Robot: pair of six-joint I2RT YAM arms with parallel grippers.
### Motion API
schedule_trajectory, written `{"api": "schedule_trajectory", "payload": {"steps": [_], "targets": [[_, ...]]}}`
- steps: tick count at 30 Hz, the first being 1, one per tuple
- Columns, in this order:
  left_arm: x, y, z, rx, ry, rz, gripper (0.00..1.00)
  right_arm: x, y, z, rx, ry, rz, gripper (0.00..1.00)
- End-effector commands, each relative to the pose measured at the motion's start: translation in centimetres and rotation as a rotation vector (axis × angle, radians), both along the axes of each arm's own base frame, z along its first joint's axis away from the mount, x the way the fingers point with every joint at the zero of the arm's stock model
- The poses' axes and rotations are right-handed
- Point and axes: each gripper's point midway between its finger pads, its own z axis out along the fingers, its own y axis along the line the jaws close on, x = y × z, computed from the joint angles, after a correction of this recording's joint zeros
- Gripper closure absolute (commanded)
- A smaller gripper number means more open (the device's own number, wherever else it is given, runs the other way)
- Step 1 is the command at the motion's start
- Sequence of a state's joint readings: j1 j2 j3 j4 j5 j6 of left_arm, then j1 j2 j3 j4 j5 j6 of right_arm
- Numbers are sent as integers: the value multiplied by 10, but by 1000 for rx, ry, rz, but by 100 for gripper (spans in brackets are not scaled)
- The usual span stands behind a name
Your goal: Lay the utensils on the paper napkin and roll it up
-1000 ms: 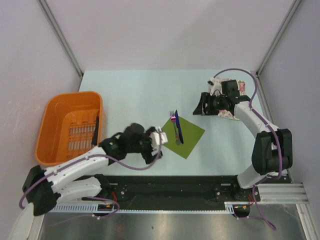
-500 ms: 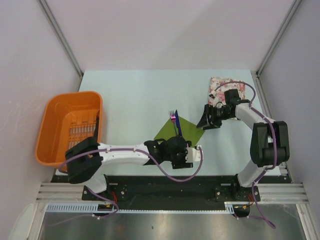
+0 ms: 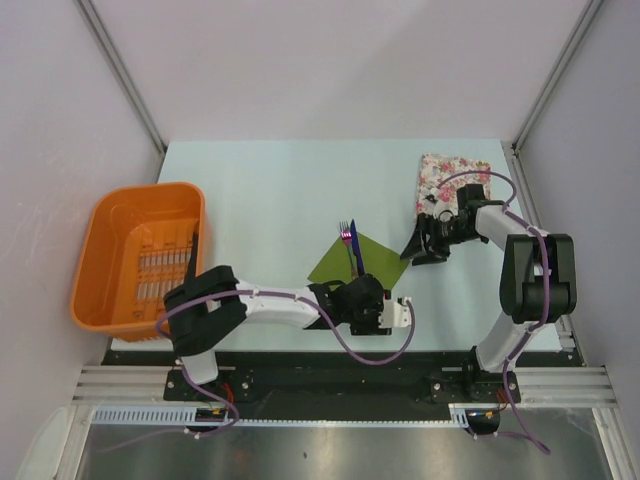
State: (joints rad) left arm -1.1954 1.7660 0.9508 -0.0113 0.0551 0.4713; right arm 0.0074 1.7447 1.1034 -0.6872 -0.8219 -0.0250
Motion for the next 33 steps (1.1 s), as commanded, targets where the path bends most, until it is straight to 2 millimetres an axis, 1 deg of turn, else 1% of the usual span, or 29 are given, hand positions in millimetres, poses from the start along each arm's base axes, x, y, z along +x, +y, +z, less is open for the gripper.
{"api": "schedule_trajectory", "payload": {"steps": [1, 3, 4, 6, 7, 8, 10, 12, 14, 15, 16, 18, 20, 21, 23, 24, 25, 26, 28, 29, 31, 33], "targets": [[20, -12, 7, -39, -14, 32, 43, -1, 2, 5, 22, -13, 22, 40], [23, -9, 4, -32, -16, 34, 45, -2, 3, 5, 26, -9, 22, 40], [24, -8, 3, -28, -18, 35, 46, 2, -5, 5, 27, -8, -4, 40], [29, -6, -2, -16, -13, 47, 48, 3, -5, 6, 29, -11, -6, 40], [33, -4, -6, -6, -3, 60, 53, 4, -6, 7, 29, -11, -9, 40], [35, -3, -8, -2, 0, 66, 56, 4, -8, 7, 29, -10, -14, 40], [38, -3, -7, -3, -6, 60, 65, 4, -9, 8, 30, -11, -15, 40], [36, -2, -4, -9, -11, 39, 69, 4, -10, 9, 33, -11, -18, 40], [29, 3, -5, 10, 15, 18, 74, 4, -11, 8, 34, -5, -18, 41], [28, 1, 0, -2, 16, 13, 77, 4, -10, 8, 36, -4, -18, 41], [22, 3, 0, 3, 37, -4, 78, 3, -10, 8, 38, 0, -18, 41], [16, 2, 8, -16, 57, -13, 83, 2, -7, 9, 44, -1, -13, 41], [8, 2, 12, -18, 88, -29, 86, 0, -6, 10, 46, 2, -11, 41], [5, 1, 13, -18, 100, -36, 90, -2, -3, 11, 50, 2, -5, 41], [2, -1, 19, -21, 121, -33, 92, -6, -1, 9, 47, 12, -1, 41], [2, -1, 20, -19, 128, -28, 97, -6, 0, 9, 49, 10, 1, 42], [2, 1, 20, -4, 143, -19, 98, -7, 1, 9, 49, 13, 5, 42], [5, -2, 24, -14, 151, -4, 99, -7, 2, 9, 50, 14, 5, 42], [10, 0, 27, -21, 178, 14, 100, -7, 3, 8, 52, 16, 3, 42], [16, 0, 31, -29, 176, 27, 100, -7, 3, 8, 56, 20, 1, 43], [21, 2, 35, -31, 172, 33, 100, -5, 4, 9, 57, 19, -5, 43], [29, 2, 43, -46, 164, 36, 100, -5, 4, 8, 59, 20, -7, 43]]}}
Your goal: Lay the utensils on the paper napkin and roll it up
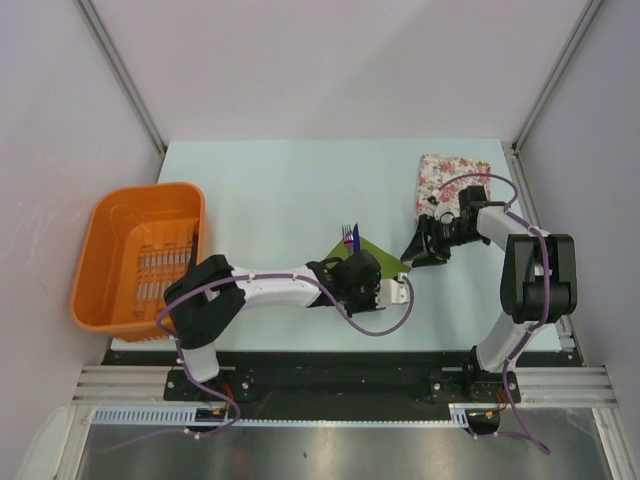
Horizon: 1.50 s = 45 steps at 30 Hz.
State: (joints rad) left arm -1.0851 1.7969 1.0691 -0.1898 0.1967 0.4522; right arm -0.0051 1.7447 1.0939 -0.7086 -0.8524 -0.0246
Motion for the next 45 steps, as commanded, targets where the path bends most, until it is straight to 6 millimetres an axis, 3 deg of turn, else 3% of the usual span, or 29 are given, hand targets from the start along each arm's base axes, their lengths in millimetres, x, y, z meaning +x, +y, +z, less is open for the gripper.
{"api": "schedule_trajectory", "payload": {"steps": [1, 14, 20, 23, 29, 37, 45], "targets": [[12, -6, 38, -76, 16, 9, 100, -2, 12, 7, 30, -10, 24, 43], [68, -5, 53, -91, -25, 68, 96, -14, 27, 2, 46, 25, 50, 51], [88, -5, 49, -88, -55, 91, 99, -20, 28, 1, 57, 47, 51, 52], [99, -3, 46, -85, -66, 105, 100, -26, 31, -1, 72, 67, 56, 57], [111, 1, 41, -81, -69, 124, 100, -34, 44, -5, 88, 96, 94, 69], [116, 0, 37, -85, -65, 136, 99, -43, 64, -10, 96, 122, 136, 72], [123, 3, 29, -82, -47, 194, 96, -43, 76, -30, 55, 149, 141, 75]]}}
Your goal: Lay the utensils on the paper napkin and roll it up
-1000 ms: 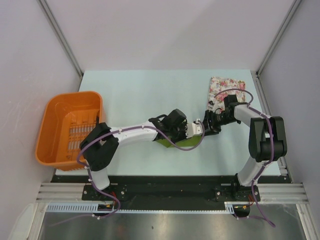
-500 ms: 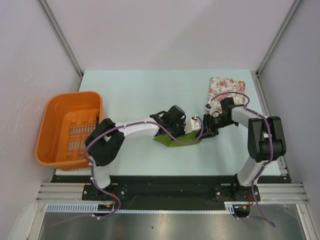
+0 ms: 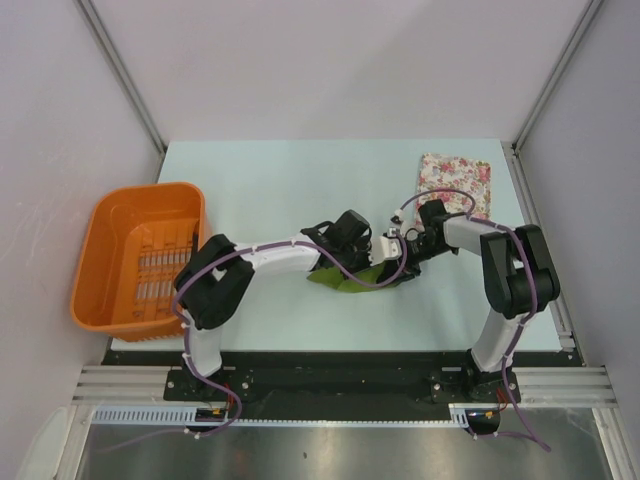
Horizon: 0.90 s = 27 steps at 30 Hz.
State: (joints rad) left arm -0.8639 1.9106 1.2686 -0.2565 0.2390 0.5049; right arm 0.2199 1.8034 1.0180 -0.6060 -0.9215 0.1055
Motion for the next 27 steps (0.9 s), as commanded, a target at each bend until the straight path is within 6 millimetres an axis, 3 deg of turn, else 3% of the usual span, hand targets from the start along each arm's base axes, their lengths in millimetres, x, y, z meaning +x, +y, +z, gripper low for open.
{"api": "schedule_trajectory", "payload": {"steps": [1, 3, 8, 12, 15, 19, 22, 27], "targets": [[23, -9, 16, -59, -31, 55, 94, 7, 5, -13, -20, -6, -15, 75], [25, -6, 19, -64, -7, 89, 91, 9, 5, -20, -33, -5, -22, 80], [26, 2, 60, -169, 94, 214, 57, 13, 3, -33, -75, -23, -35, 87], [8, 18, 78, -248, 263, 313, 49, 15, -2, -37, -105, -35, -52, 89], [-10, 31, 74, -252, 352, 341, 44, 16, -4, -38, -111, -40, -60, 89], [-36, 46, 50, -218, 457, 365, 40, 17, -1, -35, -101, -46, -59, 89], [-40, 48, 45, -230, 472, 381, 37, 16, 1, -32, -94, -48, -54, 89], [-29, 41, 38, -241, 458, 401, 37, 16, 6, -25, -72, -64, -40, 88]]}}
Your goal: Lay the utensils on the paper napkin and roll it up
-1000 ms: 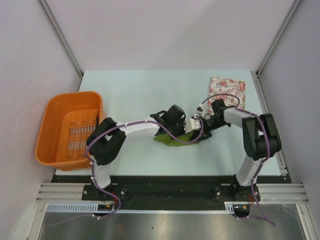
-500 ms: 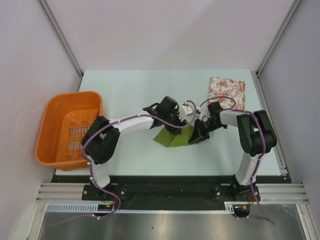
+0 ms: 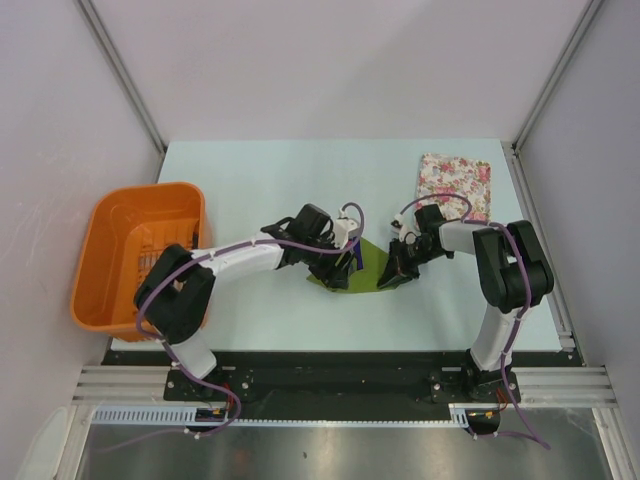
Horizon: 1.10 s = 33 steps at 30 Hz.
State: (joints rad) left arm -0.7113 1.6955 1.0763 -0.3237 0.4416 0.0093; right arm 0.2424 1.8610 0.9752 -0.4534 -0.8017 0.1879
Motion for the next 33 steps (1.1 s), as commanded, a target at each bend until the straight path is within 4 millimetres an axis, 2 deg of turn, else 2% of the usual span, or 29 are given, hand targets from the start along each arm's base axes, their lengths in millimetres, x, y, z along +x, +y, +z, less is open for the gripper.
{"api": "schedule_trajectory", "payload": {"steps": [1, 2, 8, 10, 14, 17, 20, 29, 31, 33], "targets": [[13, -17, 12, -64, -15, 22, 37, 4, 9, 14, 31, -53, 21, 88], [15, -18, 6, -50, -2, 29, 38, 5, 9, 16, 31, -62, 26, 88], [20, -22, -5, -51, 49, 42, 43, 7, 17, 21, 37, -82, 46, 87], [22, -22, -5, -55, 56, 52, 48, 10, 20, 22, 39, -90, 47, 87], [29, -14, -12, -44, 91, 96, 72, 12, 20, 22, 38, -91, 46, 87], [30, -11, -17, -31, 101, 99, 83, 12, 22, 22, 38, -85, 49, 86], [30, -10, -22, -22, 109, 100, 87, 12, 25, 22, 39, -87, 57, 86], [31, -2, -38, 37, 129, 123, 93, 14, 24, 8, 10, -82, 69, 86], [31, -3, -26, -23, 127, 115, 90, 15, 26, 7, 11, -85, 72, 86], [30, -3, -1, -133, 101, 99, 74, 14, 28, 6, 13, -83, 81, 86]]}}
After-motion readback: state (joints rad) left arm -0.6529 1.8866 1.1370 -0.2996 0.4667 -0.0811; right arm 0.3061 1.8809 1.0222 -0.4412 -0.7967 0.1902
